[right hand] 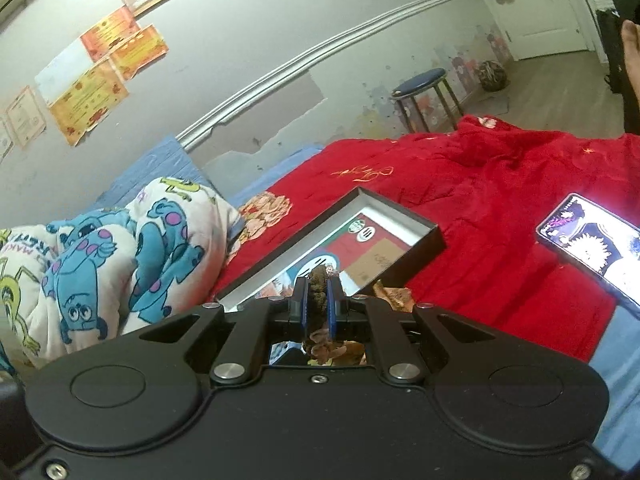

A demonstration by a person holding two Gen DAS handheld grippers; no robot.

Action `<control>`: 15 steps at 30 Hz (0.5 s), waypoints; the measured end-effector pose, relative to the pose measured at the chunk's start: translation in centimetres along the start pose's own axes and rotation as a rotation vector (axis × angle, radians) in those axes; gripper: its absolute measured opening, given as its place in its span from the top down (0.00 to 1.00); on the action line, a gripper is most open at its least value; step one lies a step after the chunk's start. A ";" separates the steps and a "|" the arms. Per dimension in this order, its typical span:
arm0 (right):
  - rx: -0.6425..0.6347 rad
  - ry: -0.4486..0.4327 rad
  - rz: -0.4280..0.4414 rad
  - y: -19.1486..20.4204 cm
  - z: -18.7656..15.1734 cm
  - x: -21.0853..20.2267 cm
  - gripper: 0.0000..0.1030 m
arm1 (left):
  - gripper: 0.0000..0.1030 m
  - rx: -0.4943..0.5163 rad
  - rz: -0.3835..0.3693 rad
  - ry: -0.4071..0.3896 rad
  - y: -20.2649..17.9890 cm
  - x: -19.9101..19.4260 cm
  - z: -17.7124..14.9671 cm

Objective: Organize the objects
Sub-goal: 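Lift both scrunchies from the pile and carry them toward the box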

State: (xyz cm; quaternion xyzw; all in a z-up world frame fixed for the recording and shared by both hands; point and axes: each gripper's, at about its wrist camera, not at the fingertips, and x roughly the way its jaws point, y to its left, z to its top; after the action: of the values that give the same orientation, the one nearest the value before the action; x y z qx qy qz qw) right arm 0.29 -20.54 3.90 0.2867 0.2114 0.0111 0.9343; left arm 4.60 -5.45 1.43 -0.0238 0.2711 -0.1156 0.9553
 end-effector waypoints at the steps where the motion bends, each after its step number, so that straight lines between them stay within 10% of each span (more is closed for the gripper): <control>1: -0.006 0.003 0.003 0.2 -0.1 0.0 0.90 | 0.80 -0.002 0.000 0.004 0.0 0.1 0.0; 15: -0.061 0.022 0.007 1.5 0.2 0.8 0.91 | 0.79 -0.032 0.037 0.022 2.1 1.3 1.1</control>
State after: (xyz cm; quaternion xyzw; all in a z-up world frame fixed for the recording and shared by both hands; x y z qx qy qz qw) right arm 1.20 -19.29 4.51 0.2587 0.2201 0.0236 0.9402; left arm 6.73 -3.77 1.49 -0.0326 0.2836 -0.0937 0.9538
